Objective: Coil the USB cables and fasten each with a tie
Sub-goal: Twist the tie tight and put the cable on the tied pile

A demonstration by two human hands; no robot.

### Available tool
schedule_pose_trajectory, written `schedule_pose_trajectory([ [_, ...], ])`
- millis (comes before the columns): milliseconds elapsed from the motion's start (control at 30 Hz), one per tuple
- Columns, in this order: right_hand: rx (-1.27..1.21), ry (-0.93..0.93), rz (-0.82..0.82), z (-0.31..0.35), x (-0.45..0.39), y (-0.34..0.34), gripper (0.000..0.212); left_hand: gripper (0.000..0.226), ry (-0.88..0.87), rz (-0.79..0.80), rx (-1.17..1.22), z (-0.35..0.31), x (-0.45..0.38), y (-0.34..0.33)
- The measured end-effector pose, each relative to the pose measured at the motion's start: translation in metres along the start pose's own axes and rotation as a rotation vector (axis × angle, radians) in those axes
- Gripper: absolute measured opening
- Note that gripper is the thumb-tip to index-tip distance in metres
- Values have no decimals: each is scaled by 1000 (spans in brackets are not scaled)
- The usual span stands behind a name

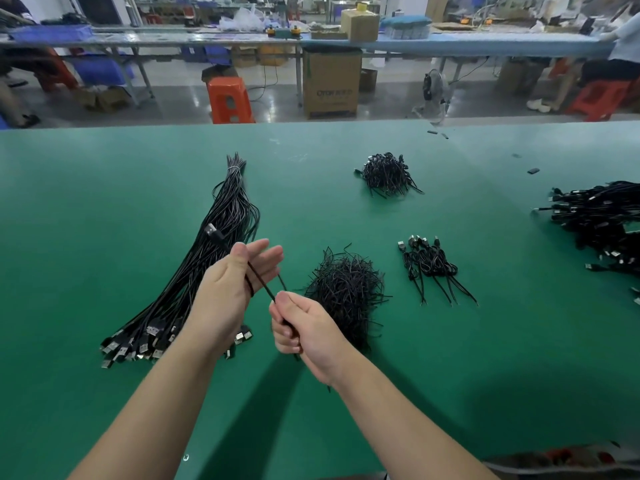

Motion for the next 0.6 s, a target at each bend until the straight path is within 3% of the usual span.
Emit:
schedule_pose_trajectory([
  [67,-16,-34,22,-11,0,-7,37,48,-13,-83,63,-3,-1,-7],
  [200,-140,-121,-15,-33,-3,-9,36,47,139,-118,220,-16,-5,-11],
  [267,-191,-151,-30,-38,-5,-1,37,43,191,-50,250,-22,-4,-5],
  [333,-228,-163,-44,-35,-8,7,37,43,255,149,222,-29,-2,5],
  [467,-217,-185,-123,-24,-12,10,38,47,299,740,-303,-34,6,26],
  [533,-157,-172,-161,-22,-12,9,43,48,314,879,-605,-32,9,31],
  [600,-132,-155,-164,-18,-11,9,45,44,339,891,-839,-27,12,30],
])
Point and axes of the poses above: each hand's wrist, its own x-axis away from the middle knuckle, its own y-axis out of the back of the hand, z = x × y, the point moved 2 cm from there along -x, towards the middle knuckle, and after that the axes turned 10 degrees about -z, right-handed, at the moved point
